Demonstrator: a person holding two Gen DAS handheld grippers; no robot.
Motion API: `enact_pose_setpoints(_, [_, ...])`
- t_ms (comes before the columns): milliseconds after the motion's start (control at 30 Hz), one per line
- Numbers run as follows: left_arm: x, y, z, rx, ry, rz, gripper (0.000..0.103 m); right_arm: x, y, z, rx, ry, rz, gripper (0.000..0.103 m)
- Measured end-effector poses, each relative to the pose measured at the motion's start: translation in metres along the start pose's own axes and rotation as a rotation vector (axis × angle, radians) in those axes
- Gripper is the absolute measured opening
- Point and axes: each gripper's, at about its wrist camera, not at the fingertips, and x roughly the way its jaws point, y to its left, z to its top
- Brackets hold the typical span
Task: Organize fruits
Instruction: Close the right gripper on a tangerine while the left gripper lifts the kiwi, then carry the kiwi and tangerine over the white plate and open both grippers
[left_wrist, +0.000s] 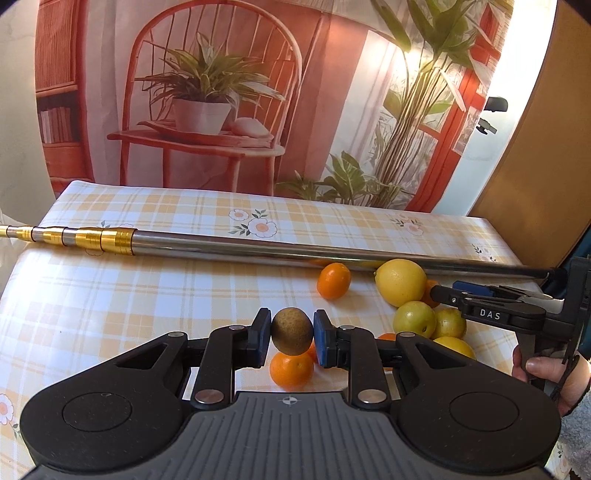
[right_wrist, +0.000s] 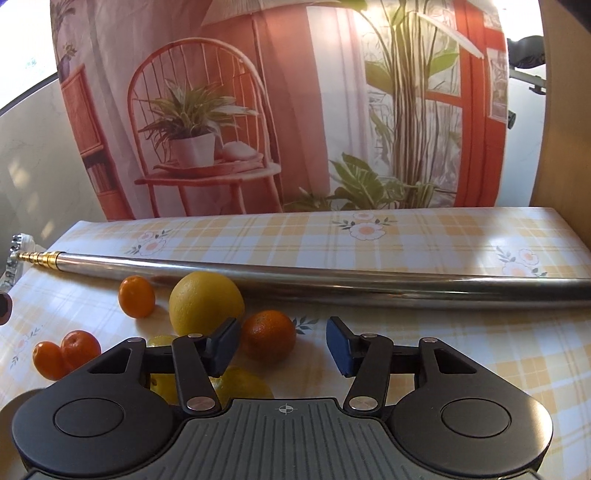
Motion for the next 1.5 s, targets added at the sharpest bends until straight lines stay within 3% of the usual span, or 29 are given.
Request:
enact_pose_setpoints(167, [0.0,-0.002,-0.001,0.008,0.0,-0.008,0.026,0.011,0.002,0.002,-0.02,0.042,0.022,0.043])
enact_pose_setpoints(300, [-0.001,-0.004,-0.003,0.019,0.001,-0.016,0.026,0.015,-0.006,0.003,0.028,0.047,0.043,0.042])
enact_pose_setpoints(433, [-0.001,-0.005,-0.007,0.023,0.009,-0.03,0.026,0.017,-0.017,0.001,0.099,0.062,0.1,0.033])
enact_pose_setpoints(600, [-0.003,-0.006,-0.01,0.038,0.019,-0.038,0.026,0.014,-0.018,0.0,0.128,0.056,0.091,0.032])
enact_pose_setpoints(1100, [-0.018,-0.004,-0.024,0.031,0.049,-0.062,0.026,-0.059,0.015,-0.001,0.069,-0.059,0.084,0.032])
enact_pose_setpoints(1500, [-0.035,-0.005,-0.044,0.056,0.068,-0.053,0.026,-0.108,0.048,-0.023,0.049,-0.046,0.117,0.032])
